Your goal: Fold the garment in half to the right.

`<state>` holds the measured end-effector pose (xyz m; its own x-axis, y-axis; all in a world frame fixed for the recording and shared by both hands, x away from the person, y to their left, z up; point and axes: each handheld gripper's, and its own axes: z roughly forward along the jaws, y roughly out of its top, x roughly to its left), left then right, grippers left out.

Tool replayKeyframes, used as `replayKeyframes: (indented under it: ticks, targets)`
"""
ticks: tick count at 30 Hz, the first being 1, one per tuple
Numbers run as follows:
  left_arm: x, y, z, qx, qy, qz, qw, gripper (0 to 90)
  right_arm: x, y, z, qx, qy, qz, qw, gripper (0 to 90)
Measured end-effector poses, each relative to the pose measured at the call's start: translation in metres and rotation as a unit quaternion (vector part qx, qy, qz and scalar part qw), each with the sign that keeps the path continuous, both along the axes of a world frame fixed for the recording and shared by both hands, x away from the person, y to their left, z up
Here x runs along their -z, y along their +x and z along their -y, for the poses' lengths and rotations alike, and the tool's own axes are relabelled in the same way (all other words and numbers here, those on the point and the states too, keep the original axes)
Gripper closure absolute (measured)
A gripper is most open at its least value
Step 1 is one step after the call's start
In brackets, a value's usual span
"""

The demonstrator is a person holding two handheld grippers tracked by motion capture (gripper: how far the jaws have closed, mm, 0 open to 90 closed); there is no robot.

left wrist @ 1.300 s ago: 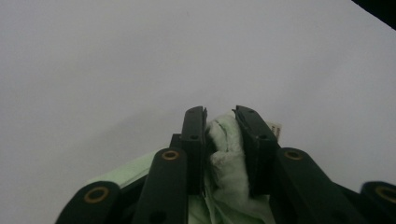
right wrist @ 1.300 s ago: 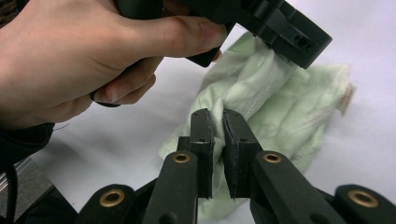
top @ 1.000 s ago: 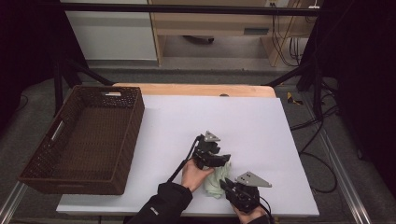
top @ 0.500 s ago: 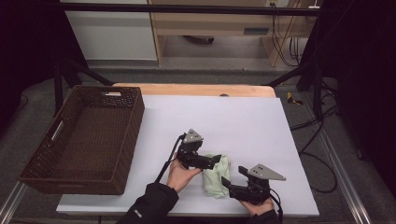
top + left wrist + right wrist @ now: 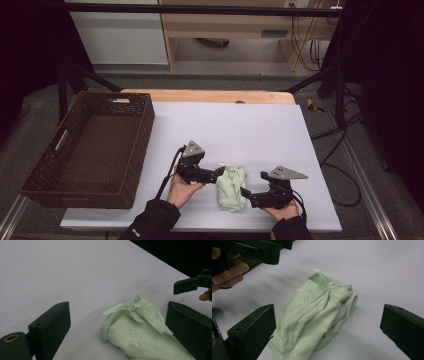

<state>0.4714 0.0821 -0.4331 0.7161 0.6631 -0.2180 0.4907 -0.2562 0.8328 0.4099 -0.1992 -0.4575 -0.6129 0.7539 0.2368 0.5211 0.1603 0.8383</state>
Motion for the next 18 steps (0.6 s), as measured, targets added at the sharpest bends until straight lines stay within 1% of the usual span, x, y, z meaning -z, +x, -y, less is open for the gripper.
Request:
replayKeyframes:
  ticks: [7,13,16,18]
  targets:
    - [0.007,-0.007,-0.008,0.001,0.002,-0.006,1.0,5.5,0.004,0.001,0.002,-0.003,0.003,0.007,1.0,0.4]
    - [0.015,-0.013,-0.015,0.001,0.003,-0.012,0.9999,5.6,0.005,0.003,0.01,0.003,0.01,0.009,0.9999,0.2]
    - [0.019,-0.015,-0.018,0.0,0.002,-0.014,0.9999,5.6,0.005,0.004,0.015,0.004,0.009,0.009,0.9999,0.2]
    - [0.021,-0.017,-0.019,0.001,0.005,-0.017,0.9998,5.6,0.005,0.005,0.018,0.006,0.01,0.009,0.9999,0.2]
